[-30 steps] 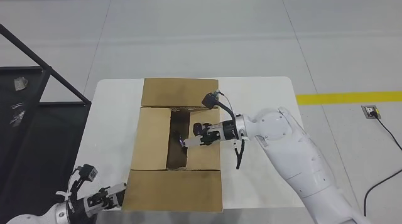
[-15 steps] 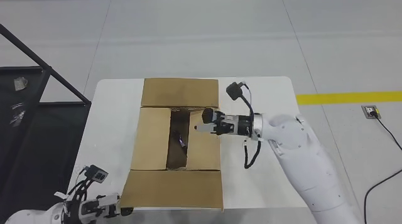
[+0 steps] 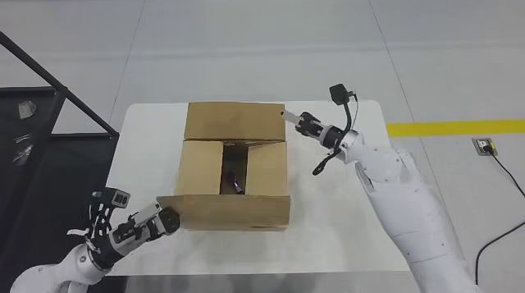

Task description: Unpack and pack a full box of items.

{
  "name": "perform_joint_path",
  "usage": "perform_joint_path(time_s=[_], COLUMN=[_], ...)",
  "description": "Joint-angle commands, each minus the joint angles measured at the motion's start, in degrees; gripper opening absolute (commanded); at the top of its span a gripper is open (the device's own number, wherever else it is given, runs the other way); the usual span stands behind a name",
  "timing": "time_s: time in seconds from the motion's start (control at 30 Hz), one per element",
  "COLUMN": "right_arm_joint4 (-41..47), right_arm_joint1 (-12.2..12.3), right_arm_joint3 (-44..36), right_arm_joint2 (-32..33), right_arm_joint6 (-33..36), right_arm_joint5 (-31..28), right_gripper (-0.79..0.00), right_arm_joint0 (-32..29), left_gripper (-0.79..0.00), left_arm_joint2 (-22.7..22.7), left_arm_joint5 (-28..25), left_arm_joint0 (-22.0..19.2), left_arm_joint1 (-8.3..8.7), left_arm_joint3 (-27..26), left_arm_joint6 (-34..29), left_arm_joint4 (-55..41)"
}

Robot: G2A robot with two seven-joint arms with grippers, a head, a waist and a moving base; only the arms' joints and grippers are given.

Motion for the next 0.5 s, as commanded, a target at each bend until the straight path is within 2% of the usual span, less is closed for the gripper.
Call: perform_joint_path(time_s=[0.0,0.2,0.47], right_arm_joint4=[0.99,2.82,8.58], right_arm_joint1=[-0.63,-2.97,-6.12], right_arm_joint3=[4.97,17.18,29.75], right_arm_joint2=[-1.49,-6.16,-9.59], right_arm_joint6=[-0.74,-3.01,-0.85], right_arm_joint5=[-0.48,-2.23,-6.31], right_gripper=[0.000,0.000,0.000], right_arm_joint0=[2.46,8.14,13.57], left_gripper=[0.000,0.000,0.000], left_arm_joint2=[1.04,3.76,6.63], left_arm_joint5=[1.03,2.87,4.67], left_arm_joint0=[-0.60,-2.06,-4.13], left_arm_joint1=[-0.07,-0.30,-0.47], left_arm_joint3=[-0.18,-0.34,0.71], left_arm_joint6=[2.97,9.60,13.10], left_arm_joint4=[1.89,6.88,10.31])
